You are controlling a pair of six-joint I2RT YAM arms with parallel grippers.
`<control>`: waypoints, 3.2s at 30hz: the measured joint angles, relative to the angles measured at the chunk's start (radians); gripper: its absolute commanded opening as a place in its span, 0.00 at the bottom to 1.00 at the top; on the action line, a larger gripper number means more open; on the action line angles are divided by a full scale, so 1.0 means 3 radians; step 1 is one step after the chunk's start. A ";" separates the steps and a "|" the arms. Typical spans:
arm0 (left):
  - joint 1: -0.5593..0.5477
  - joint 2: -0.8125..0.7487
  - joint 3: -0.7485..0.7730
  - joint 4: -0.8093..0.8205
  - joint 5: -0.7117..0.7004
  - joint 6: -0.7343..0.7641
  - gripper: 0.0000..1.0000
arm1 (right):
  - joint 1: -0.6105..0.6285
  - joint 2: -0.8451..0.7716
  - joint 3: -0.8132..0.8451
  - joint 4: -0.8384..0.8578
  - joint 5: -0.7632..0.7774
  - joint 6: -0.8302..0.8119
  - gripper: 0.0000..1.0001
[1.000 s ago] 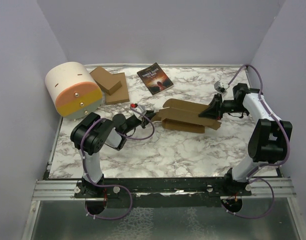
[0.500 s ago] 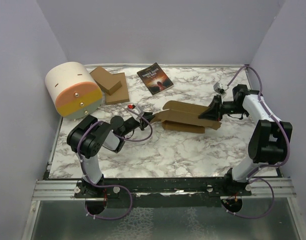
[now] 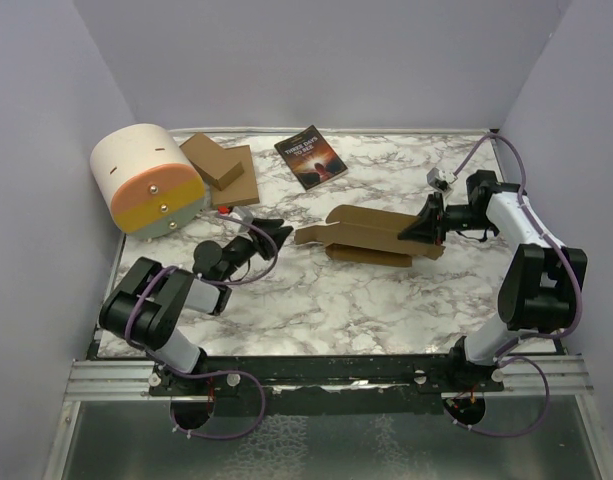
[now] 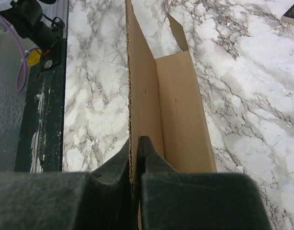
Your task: Fold the paper box
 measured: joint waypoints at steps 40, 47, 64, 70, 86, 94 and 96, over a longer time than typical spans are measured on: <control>-0.0074 0.1144 0.0838 -0.0450 0.0701 0.0371 0.29 | -0.0001 -0.0011 -0.0001 0.0041 0.0010 0.0053 0.01; -0.0134 0.1150 0.0791 -0.0259 0.0828 0.0355 0.29 | 0.0000 -0.0011 -0.0001 0.0042 0.0010 0.0055 0.01; 0.0318 0.1260 0.0546 0.0064 0.0895 -0.0216 0.23 | 0.0000 -0.0011 -0.0001 0.0032 0.0010 0.0041 0.01; 0.0430 0.1311 0.0528 0.0065 0.0941 -0.0351 0.07 | 0.0000 -0.0011 -0.0001 0.0027 0.0010 0.0039 0.01; 0.0271 0.1583 0.1347 -0.0177 0.0725 -0.0207 0.12 | 0.0000 -0.0010 -0.0001 0.0024 0.0010 0.0038 0.01; 0.0003 0.1686 0.1578 -0.0468 0.0900 -0.0093 0.11 | 0.0000 -0.0010 -0.0001 0.0027 0.0010 0.0039 0.01; -0.0020 0.1676 0.1512 -0.0473 0.0958 -0.0093 0.11 | 0.0000 -0.0010 -0.0001 0.0028 0.0010 0.0042 0.01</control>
